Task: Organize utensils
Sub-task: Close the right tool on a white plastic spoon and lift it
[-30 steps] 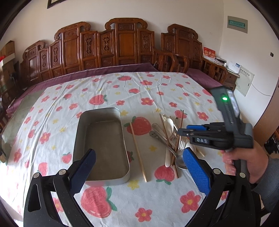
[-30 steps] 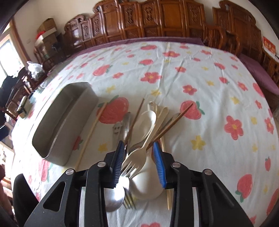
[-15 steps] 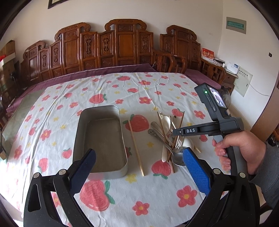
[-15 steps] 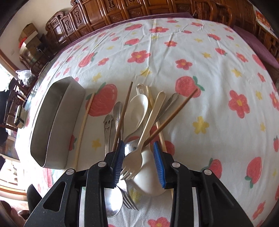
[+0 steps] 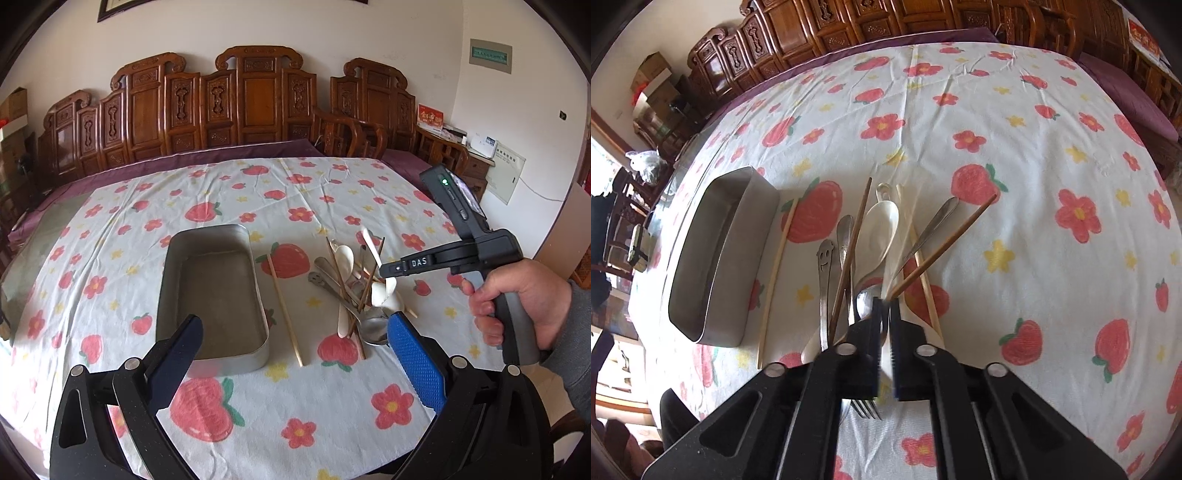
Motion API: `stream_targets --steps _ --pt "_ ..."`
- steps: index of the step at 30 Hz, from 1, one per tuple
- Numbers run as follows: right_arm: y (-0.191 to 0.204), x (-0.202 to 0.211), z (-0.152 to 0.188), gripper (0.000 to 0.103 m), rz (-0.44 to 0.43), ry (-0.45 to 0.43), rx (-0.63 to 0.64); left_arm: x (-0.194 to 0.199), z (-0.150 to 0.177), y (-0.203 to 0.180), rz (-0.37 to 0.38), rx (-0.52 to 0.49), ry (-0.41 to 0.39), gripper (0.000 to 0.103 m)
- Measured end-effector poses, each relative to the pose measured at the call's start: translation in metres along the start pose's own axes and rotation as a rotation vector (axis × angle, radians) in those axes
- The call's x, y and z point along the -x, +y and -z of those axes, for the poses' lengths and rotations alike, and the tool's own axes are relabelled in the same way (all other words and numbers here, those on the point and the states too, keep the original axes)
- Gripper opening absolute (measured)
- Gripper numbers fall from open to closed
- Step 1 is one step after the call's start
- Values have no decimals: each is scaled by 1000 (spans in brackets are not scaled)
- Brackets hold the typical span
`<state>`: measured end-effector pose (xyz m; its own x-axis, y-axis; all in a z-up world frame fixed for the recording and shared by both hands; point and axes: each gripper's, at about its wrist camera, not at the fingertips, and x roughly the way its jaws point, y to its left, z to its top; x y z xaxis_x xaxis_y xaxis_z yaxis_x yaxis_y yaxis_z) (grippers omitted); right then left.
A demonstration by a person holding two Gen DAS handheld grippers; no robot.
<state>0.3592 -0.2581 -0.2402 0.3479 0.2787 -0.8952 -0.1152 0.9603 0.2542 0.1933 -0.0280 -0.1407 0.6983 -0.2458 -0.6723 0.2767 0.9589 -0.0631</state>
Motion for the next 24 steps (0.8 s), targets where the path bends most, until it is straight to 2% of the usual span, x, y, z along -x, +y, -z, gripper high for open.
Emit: stream_targets --steps 3,6,11,13,17,24 --pt "-7 5 6 4 9 -13 -2 -10 1 -3 11 -7 13 96" --pt "-8 15 15 4 17 -32 -4 -17 3 -11 20 -34 39 88" --pt "-8 40 26 4 30 -68 13 -21 -6 -35 24 -96 37 78" --pt "-8 52 30 4 36 -84 30 -26 -12 -41 45 -89 49 74" --pt "-14 69 39 4 37 -122 46 -56 -24 -51 120 -35 141 63" --pt "-32 69 66 4 23 -152 45 -133 -23 -50 157 87 370 34"
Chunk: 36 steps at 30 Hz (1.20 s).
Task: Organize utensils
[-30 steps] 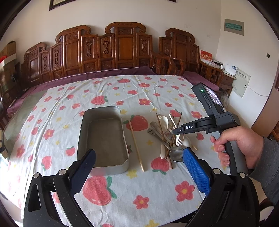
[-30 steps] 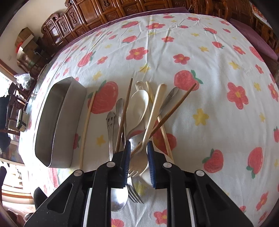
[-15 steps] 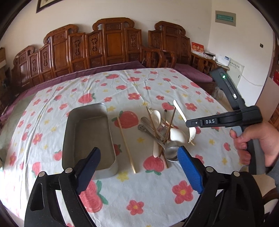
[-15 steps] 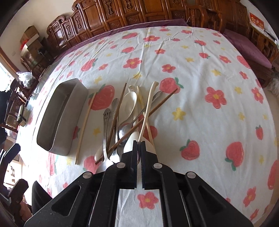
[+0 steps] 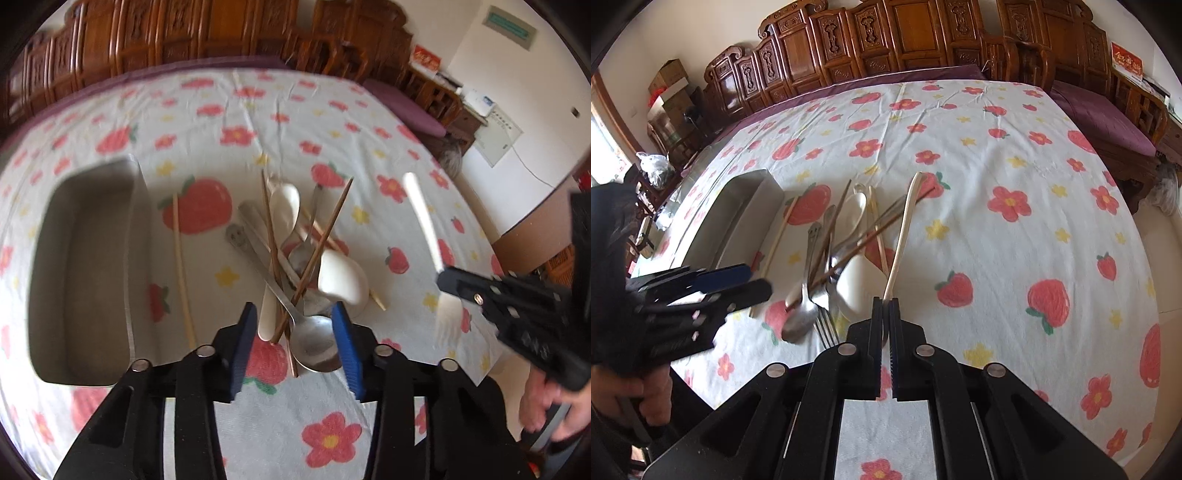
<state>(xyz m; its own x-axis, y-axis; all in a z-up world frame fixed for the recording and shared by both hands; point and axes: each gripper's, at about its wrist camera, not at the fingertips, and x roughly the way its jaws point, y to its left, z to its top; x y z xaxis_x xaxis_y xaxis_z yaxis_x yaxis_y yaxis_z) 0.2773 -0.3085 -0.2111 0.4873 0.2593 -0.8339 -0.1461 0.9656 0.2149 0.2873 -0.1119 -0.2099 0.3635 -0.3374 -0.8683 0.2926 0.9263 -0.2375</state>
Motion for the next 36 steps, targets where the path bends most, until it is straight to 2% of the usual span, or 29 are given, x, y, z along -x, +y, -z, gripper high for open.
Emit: stream_targets --steps 2,7,11,14,23,24,25,26,36 --pt "-4 -5 7 4 -17 -2 -10 -14 -5 3 14 40 39 32" --pt "-6 -19 15 4 -49 0 -18 -37 -15 2 -20 80 91 30" --pt "-5 -23 11 4 -57 8 -38 -53 -22 11 -22 154 131 25" --pt "-4 -18 9 4 -35 0 -19 -61 -24 10 -33 164 145 23" --pt "-26 -11 7 4 -4 6 -9 -62 -23 2 -78 122 123 23" --pt "-27 -11 7 4 -8 9 -8 -61 -22 2 -87 116 117 20" --pt "-27 -11 7 4 -12 11 -7 -61 -21 2 -101 112 115 12" --pt "-27 -10 6 4 -15 10 -7 -60 -20 2 -108 111 109 12" --pt "-23 -9 7 4 -24 5 2 -47 -14 15 -76 128 78 6"
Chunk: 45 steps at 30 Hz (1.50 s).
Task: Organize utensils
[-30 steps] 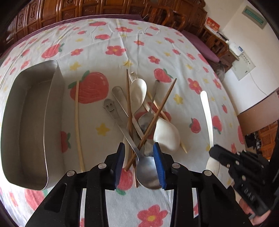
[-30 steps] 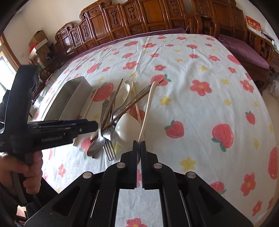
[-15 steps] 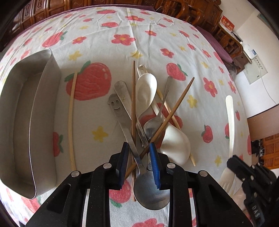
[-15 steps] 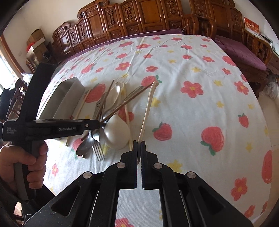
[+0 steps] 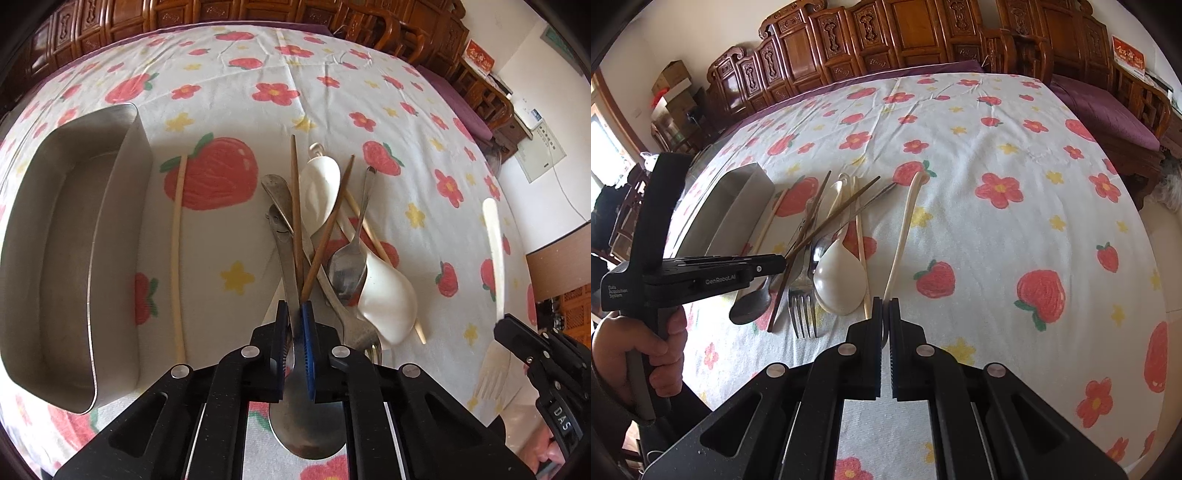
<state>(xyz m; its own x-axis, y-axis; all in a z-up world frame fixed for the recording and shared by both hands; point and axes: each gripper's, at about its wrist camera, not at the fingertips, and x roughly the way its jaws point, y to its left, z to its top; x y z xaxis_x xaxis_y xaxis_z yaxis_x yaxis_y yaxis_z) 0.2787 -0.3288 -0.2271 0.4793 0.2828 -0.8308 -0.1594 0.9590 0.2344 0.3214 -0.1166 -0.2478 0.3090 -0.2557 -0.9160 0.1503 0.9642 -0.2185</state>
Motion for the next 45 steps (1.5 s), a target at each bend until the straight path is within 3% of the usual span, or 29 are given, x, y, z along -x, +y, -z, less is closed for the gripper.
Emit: stream_targets --steps 18,30,37,45 --pt "20 -6 3 4 13 3 47 60 6 7 23 -96 -142 1" --pt "76 -12 -11 4 -15 5 141 113 -1 41 -28 -121 -254 1" --pt "117 -16 -29 4 -41 -8 196 119 -7 79 -57 -74 -271 1" --pt "162 -36 -46 4 -81 -1 247 97 -7 113 -91 -41 -244 1"
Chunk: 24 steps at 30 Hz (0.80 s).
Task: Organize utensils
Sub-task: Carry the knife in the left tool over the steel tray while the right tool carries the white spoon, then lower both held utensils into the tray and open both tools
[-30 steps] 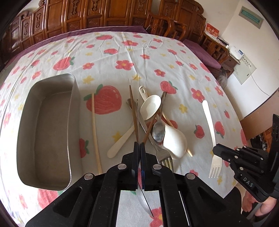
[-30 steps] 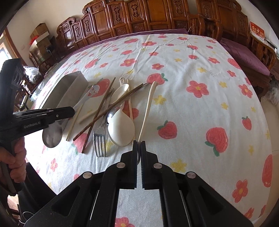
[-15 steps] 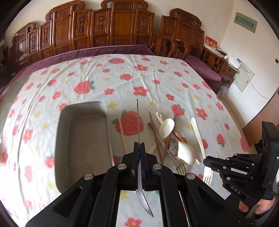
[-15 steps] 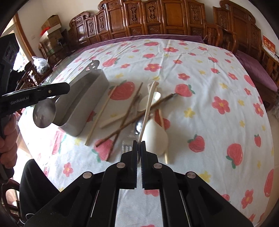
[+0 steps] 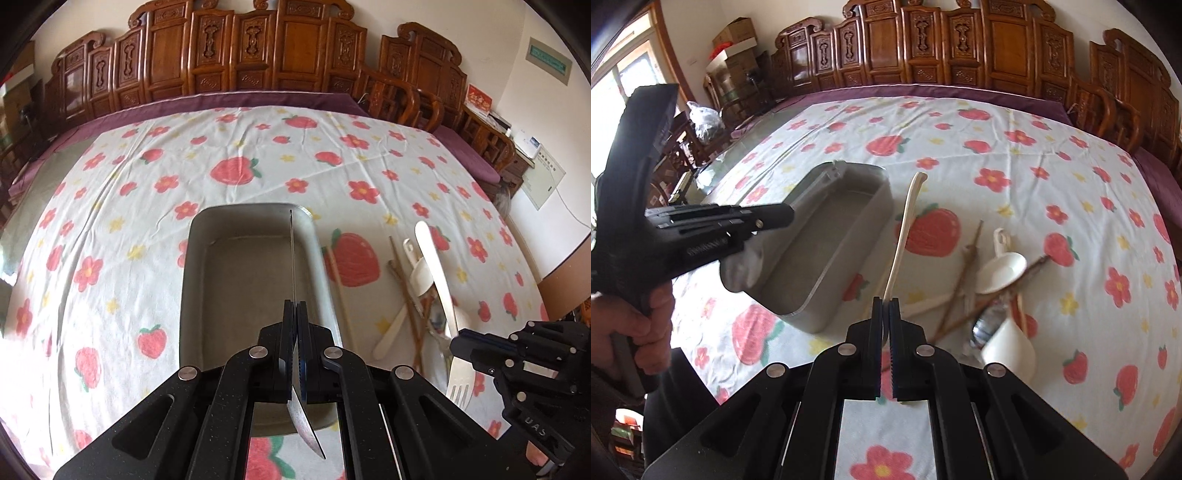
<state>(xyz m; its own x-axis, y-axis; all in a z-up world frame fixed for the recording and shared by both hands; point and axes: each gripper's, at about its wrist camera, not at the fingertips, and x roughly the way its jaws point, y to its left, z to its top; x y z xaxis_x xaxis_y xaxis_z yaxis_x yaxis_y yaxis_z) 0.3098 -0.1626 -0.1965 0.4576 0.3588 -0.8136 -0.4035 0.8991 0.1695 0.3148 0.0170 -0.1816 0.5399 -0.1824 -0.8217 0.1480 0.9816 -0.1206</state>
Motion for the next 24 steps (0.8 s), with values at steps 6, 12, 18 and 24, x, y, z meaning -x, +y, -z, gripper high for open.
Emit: stream_targets --steps 6,12,18,24 --pt "19 -17 -15 4 -15 13 24 -17 6 15 -1 21 29 1" --pt "25 -32 -31 4 -31 21 14 -18 5 26 12 46 30 2" --pt "37 -40 -42 4 -49 18 21 5 2 41 13 54 -17 3" --pt "57 -63 -53 4 -69 33 33 31 4 60 -36 37 -69 11"
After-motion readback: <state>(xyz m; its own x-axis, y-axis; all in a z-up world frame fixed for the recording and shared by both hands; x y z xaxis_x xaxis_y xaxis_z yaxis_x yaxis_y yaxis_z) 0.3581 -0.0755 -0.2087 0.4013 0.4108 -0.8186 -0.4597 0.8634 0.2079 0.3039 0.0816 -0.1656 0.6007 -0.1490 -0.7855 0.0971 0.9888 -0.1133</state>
